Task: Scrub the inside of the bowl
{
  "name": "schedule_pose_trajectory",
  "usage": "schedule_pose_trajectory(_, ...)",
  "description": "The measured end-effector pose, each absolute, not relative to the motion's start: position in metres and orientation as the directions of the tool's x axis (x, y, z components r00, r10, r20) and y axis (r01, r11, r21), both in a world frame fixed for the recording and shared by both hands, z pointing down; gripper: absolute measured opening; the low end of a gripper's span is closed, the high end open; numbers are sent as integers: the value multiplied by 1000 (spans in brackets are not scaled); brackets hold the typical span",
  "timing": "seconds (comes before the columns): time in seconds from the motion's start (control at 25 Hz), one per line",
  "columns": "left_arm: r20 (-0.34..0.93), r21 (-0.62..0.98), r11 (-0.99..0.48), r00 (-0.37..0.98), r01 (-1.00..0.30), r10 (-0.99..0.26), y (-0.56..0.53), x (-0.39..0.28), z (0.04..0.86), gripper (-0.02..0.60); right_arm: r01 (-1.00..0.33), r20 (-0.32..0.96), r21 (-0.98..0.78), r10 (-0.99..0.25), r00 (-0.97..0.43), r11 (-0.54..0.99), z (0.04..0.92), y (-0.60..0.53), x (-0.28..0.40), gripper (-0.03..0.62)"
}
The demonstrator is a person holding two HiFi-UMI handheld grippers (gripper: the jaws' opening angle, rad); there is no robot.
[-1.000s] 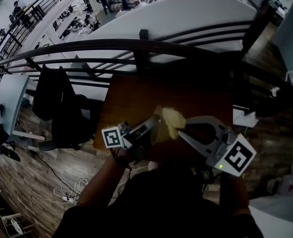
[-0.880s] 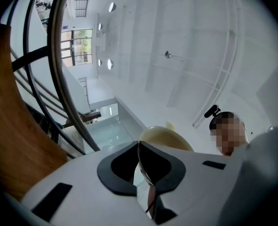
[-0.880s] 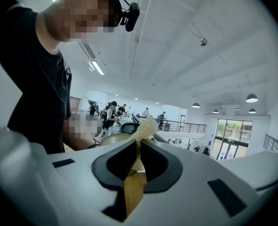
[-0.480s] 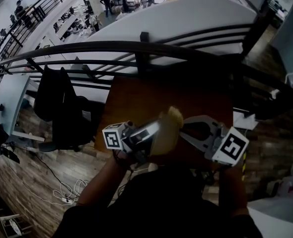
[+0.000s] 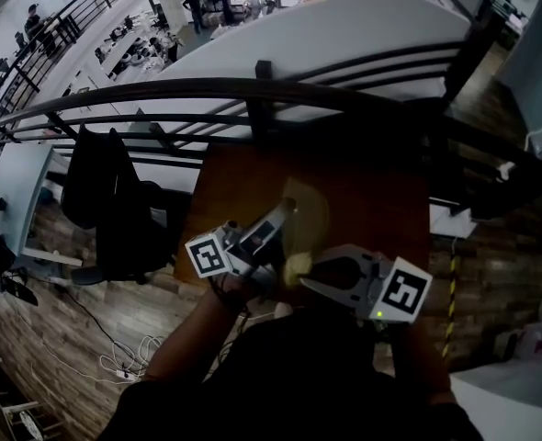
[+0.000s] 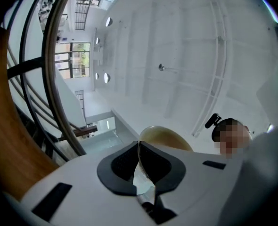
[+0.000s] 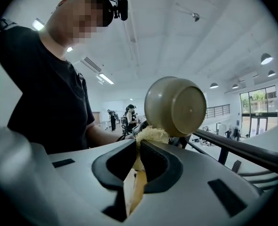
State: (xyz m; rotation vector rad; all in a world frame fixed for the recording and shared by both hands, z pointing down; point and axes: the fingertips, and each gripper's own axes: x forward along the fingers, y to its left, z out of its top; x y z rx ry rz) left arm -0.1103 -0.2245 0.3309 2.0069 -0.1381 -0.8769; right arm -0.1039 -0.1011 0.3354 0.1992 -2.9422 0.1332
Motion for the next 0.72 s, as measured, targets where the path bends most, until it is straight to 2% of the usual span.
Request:
schedule_pose_trajectory(0.2,-472,822,-537,757,191,-453,-227,-113,355,9,-168,150,-60,-158,-976,984,316,-91,-101,37)
schedule_pose_trajectory(0.4,-410,842,-520,796,142,-446,-220,-107,378,9,-349,170,7,-345,-923,937,297,-116,-70,37)
schedule_pose_trajectory(0.56,-390,859,-491,805,143,-447,-216,-103,390,9,-417,164,17,-414,-895,909,297,-139,-53,37)
schedule_pose_trajectory(0.72,-322,871,-486,836,77,-444,-215,-102,405,8,-534,189,-3,-524,-830,845,315,-162,-32,37)
